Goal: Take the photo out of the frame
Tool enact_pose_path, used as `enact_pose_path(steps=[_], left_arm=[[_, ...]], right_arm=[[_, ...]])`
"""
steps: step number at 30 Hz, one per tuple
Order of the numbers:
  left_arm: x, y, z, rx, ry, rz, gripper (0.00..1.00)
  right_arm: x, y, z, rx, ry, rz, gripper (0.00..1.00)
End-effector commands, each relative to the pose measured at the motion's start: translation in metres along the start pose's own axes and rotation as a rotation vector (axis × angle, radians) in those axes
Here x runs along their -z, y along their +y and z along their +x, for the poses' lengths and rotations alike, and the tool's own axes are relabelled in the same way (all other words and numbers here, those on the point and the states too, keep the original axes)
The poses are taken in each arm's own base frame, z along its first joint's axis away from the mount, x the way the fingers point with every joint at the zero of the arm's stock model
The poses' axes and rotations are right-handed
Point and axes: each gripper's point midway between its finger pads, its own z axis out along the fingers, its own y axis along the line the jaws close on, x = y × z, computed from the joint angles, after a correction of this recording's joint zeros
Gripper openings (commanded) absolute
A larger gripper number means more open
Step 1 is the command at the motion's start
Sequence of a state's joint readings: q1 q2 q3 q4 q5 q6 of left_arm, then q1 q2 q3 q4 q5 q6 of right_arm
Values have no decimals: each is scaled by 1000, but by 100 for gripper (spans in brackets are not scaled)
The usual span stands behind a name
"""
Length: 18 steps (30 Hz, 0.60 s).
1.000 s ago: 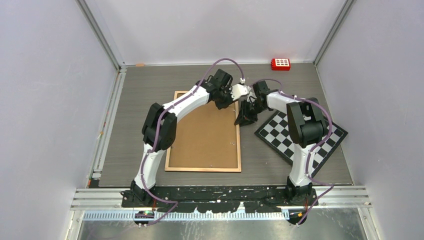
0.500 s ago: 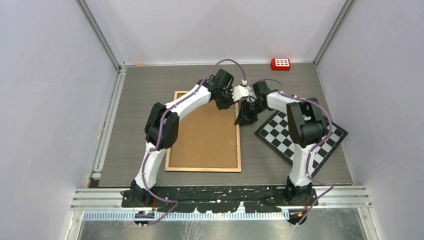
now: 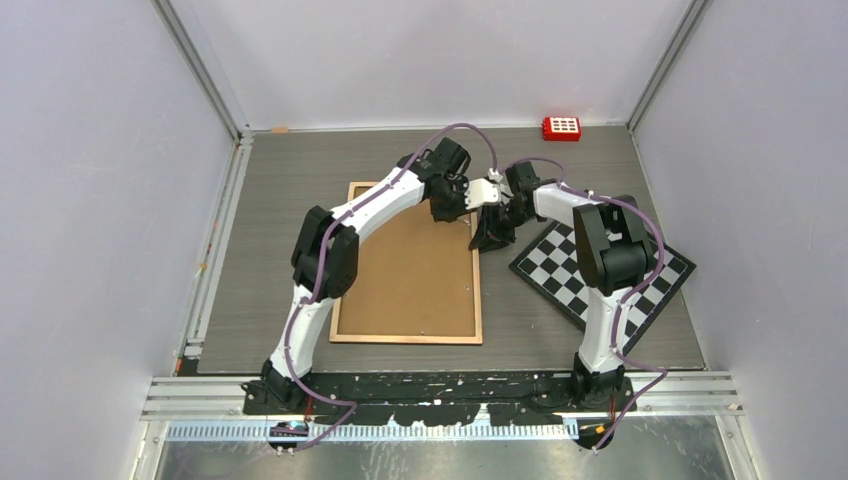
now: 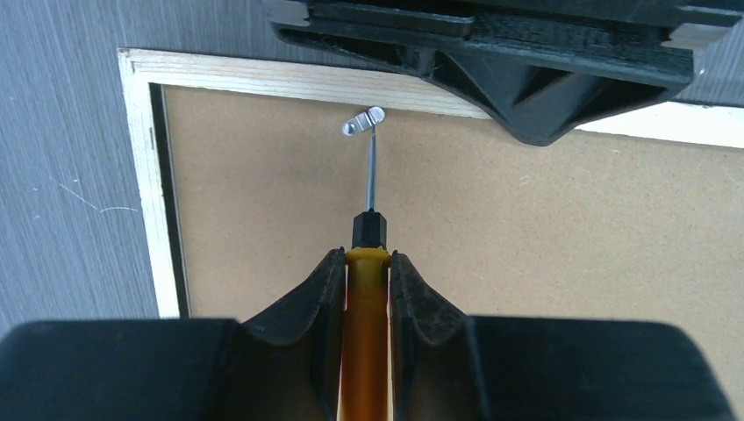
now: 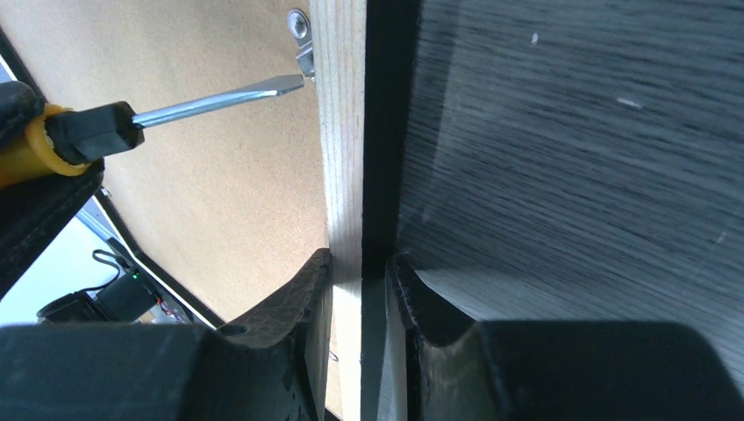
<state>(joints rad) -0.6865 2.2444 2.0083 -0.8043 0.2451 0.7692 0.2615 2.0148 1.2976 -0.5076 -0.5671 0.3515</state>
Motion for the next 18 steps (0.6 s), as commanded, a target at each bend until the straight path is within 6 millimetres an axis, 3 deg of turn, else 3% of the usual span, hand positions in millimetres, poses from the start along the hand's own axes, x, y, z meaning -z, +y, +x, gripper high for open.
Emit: enact_pose_path(steps=[1,12,18], left_arm=[[5,-5,-5,-53,10,36,0],[27,15,-29,12,-56,-67,0],[34,34,-34,-143,-36,-162,0]], right_arm=[[-2,-1,3,-1,-5,13,24],[0,0,4,0,-10,9,24],[0,0,5,-8,-8,6,24]])
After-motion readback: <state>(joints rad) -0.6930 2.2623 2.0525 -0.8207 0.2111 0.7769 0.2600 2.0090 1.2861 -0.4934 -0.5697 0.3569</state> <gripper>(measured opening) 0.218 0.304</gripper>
